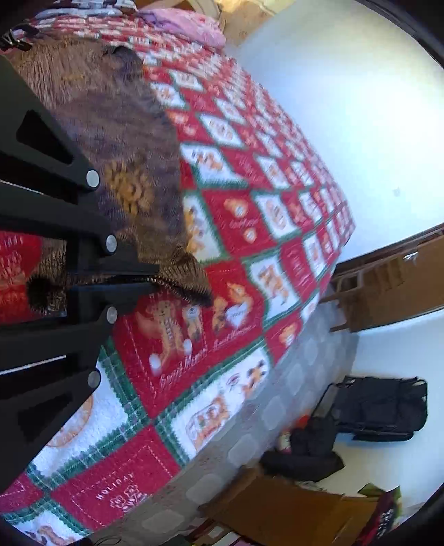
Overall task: Fold small clothes
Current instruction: 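Lift the sleeve with the right tool and lay it across the sweater body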
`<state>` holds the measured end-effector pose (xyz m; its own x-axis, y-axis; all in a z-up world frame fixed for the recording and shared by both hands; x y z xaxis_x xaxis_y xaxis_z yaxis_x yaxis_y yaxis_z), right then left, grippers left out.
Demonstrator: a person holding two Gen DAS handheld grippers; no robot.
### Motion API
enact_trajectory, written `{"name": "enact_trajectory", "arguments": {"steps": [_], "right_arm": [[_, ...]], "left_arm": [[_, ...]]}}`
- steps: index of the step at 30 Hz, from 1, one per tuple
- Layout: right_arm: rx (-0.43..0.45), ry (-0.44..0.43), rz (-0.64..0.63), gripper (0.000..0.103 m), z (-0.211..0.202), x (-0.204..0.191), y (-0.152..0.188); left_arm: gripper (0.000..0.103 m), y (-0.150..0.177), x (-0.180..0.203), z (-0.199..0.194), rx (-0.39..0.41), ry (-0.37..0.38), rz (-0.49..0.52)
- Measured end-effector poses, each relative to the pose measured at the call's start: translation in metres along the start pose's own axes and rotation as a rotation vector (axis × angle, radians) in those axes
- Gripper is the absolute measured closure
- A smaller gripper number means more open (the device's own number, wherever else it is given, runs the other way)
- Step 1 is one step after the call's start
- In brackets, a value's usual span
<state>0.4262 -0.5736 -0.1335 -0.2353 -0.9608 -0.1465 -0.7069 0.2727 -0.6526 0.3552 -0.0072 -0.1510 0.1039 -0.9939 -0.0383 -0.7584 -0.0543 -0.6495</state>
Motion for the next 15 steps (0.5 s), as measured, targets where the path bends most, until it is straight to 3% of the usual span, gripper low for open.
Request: {"name": "enact_trajectory", "arguments": {"steps": [6, 15], "right_arm": [[0.059, -0.070, -0.073, 0.100, -0.029, -0.057, -0.021], [0.075, -0.237, -0.266, 0.100, -0.052, -0.201, -0.020]], "left_arm": [[0.000, -0.008, -0.008, -0.010, 0.015, 0.051, -0.048], [0.000, -0.007, -0.023, -0.014, 0.027, 0.081, -0.087]]}}
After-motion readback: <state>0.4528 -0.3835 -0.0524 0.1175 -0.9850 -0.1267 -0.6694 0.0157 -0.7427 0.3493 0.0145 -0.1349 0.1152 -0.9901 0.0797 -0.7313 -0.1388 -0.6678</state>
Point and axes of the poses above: each gripper's, at about its wrist camera, not at the fingertips, and z roughly the way its jaws point, x to its right, y to its underside, the point moved 6 cm from there along z, roughly the way its jaws point, and after that the axes turned 11 degrees about -z, right-handed, at the moved point
